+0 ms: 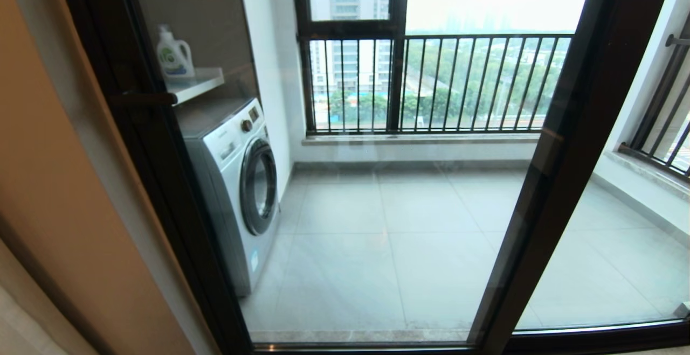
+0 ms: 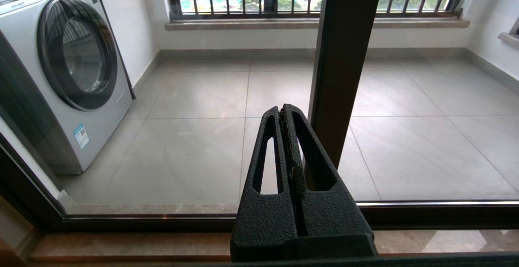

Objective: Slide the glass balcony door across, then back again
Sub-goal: Open the slid door

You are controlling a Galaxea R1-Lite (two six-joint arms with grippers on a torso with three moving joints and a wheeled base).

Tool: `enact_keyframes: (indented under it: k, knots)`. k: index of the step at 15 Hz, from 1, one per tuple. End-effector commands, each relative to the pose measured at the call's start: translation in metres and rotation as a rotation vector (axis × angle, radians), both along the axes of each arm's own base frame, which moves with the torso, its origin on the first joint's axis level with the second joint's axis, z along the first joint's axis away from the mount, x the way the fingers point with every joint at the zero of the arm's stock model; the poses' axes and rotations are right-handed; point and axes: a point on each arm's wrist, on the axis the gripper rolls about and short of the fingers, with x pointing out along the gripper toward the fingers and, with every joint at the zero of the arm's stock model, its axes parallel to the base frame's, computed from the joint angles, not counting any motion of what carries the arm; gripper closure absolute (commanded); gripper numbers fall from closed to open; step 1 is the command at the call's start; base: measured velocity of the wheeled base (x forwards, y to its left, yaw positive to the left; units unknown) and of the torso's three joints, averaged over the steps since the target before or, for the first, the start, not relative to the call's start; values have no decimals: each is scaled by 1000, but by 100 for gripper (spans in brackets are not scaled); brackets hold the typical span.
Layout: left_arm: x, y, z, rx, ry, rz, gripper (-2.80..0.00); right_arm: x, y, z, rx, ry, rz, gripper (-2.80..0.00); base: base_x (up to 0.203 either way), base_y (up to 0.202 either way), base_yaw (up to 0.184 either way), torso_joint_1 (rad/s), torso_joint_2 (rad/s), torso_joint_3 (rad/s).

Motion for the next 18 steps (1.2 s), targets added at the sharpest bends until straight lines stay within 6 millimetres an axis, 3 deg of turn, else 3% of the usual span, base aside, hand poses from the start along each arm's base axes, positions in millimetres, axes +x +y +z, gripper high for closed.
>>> enact_keyframes:
  k: [1,18]
  knots:
    - [0,0,0,1,1,0,0,1,0,-3,7,11,1,0,0,0,0,0,0,0]
    - [0,0,0,68,5,-11,0,1,0,-3,8,11,1,0,0,0,0,0,0,0]
